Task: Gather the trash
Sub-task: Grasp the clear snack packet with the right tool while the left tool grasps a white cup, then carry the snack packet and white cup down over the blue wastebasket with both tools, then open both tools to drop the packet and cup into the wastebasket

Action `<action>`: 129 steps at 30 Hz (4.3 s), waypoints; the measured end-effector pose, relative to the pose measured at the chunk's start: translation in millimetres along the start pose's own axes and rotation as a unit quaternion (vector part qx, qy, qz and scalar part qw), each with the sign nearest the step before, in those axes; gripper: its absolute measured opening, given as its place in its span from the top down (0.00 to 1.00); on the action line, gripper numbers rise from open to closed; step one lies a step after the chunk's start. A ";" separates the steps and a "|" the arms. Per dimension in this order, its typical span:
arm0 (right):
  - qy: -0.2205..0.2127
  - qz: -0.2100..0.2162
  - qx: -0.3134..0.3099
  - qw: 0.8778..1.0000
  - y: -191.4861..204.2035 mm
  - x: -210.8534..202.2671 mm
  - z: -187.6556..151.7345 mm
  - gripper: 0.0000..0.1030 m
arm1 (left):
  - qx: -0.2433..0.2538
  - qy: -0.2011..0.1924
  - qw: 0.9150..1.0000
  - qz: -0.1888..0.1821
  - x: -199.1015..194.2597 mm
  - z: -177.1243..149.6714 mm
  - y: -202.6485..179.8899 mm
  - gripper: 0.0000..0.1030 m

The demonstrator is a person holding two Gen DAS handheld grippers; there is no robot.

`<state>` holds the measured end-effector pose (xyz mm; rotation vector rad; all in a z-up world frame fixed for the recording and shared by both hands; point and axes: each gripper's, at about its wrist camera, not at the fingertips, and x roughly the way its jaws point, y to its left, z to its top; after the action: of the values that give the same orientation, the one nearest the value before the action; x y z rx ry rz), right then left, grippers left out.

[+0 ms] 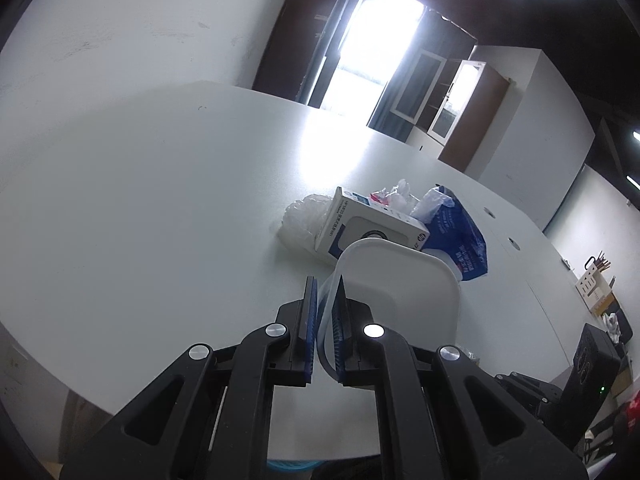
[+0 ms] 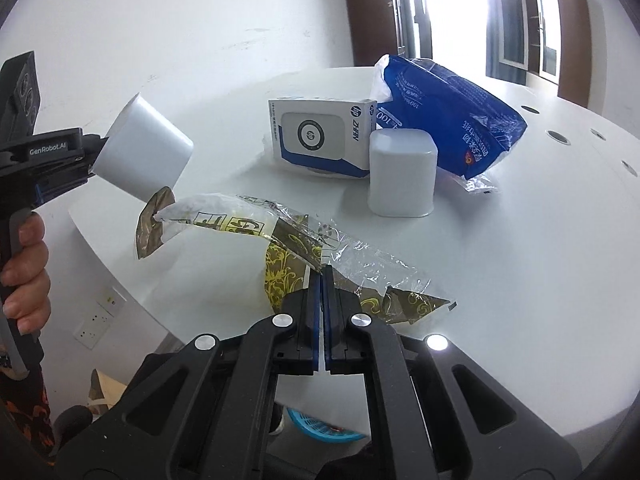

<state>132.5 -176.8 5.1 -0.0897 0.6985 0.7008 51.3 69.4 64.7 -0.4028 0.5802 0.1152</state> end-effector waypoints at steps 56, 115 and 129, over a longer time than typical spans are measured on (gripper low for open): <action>0.167 -0.022 0.160 0.973 -27.3 105.4 -204.7 0.99 | -0.033 0.268 0.962 0.040 172.9 -222.1 82.7 0.95; 0.384 -0.043 0.192 0.902 -58.6 334.9 -262.5 0.95 | -0.118 0.348 0.929 0.044 318.4 -251.5 100.8 0.90; 0.378 -0.030 0.191 0.905 -57.6 331.5 -256.9 0.70 | -0.127 0.344 0.929 0.050 318.3 -248.3 105.4 0.68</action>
<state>206.4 -112.1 -406.6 -0.0183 1.5643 0.4434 166.7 64.3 -336.2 -0.6725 1.2886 0.1484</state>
